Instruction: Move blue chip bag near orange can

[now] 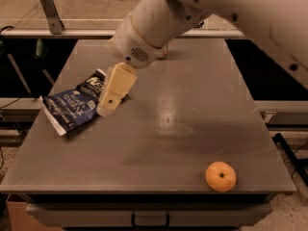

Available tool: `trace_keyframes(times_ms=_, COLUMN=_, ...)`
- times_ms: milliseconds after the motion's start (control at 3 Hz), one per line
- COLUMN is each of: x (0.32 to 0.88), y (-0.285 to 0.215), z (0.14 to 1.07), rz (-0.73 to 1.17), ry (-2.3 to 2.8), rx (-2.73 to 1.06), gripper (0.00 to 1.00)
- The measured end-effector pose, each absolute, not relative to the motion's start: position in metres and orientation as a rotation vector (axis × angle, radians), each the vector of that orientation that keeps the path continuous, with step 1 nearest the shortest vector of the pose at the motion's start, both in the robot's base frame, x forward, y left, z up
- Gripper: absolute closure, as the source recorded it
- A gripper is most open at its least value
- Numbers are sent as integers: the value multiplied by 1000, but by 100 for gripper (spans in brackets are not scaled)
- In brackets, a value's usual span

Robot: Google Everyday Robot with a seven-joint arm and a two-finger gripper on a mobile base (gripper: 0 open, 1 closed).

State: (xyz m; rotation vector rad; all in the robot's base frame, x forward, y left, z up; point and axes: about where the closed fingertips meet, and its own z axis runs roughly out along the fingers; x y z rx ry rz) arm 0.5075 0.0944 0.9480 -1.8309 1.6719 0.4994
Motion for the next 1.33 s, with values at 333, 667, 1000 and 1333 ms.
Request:
trace_keyframes(times_ms=333, x=527, y=142, z=930, rz=601, ry=1634, rx=-1791, gripper=0)
trace_keyframes(times_ms=667, x=538, y=173, z=906, rz=666, ry=1621, rx=-1748, gripper=0)
trace_keyframes(times_ms=1000, x=547, y=198, z=876, rz=730, ry=1608, rx=-1701, gripper=0)
trace_keyframes(times_ms=1333, x=555, y=209, z=850, rz=773, ry=1629, rx=-1670, gripper=16)
